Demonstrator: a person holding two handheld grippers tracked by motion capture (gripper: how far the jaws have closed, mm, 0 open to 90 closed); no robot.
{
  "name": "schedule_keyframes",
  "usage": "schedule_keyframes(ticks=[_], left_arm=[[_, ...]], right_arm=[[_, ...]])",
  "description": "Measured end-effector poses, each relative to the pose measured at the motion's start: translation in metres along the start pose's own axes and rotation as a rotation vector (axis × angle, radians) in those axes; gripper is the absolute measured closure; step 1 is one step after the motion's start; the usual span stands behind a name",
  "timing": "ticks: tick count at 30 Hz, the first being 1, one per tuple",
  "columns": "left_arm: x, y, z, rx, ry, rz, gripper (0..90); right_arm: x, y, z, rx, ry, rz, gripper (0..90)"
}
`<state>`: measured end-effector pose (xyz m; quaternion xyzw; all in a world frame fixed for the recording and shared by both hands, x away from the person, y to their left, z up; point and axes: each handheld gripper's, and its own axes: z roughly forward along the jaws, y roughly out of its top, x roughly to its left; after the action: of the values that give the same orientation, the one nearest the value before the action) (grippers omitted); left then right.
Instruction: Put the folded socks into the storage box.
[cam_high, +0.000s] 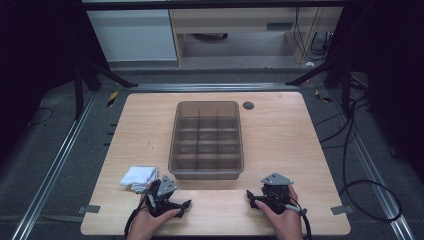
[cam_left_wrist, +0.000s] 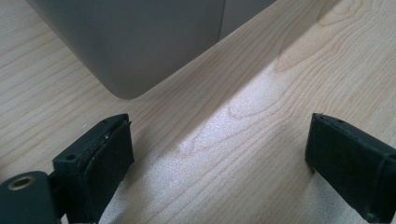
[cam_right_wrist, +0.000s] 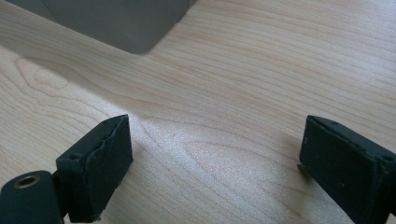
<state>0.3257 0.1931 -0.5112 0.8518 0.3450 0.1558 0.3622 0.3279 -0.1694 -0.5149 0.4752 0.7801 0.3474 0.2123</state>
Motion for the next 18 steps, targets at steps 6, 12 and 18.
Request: schedule_keyframes(ticks=[6, 12, 18], left_arm=[[0.002, 0.007, -0.018, -0.037, -0.032, 0.008, 6.6], [0.013, 0.021, -0.045, -0.057, -0.046, 0.042, 3.4], [0.037, 0.023, -0.069, -0.019, 0.005, 0.106, 3.4]], right_arm=[[0.001, 0.000, 0.000, 0.001, -0.006, 0.004, 9.6], [0.001, 0.000, 0.000, 0.002, -0.008, 0.007, 9.6], [0.001, 0.000, 0.000, 0.003, -0.010, 0.009, 9.6]])
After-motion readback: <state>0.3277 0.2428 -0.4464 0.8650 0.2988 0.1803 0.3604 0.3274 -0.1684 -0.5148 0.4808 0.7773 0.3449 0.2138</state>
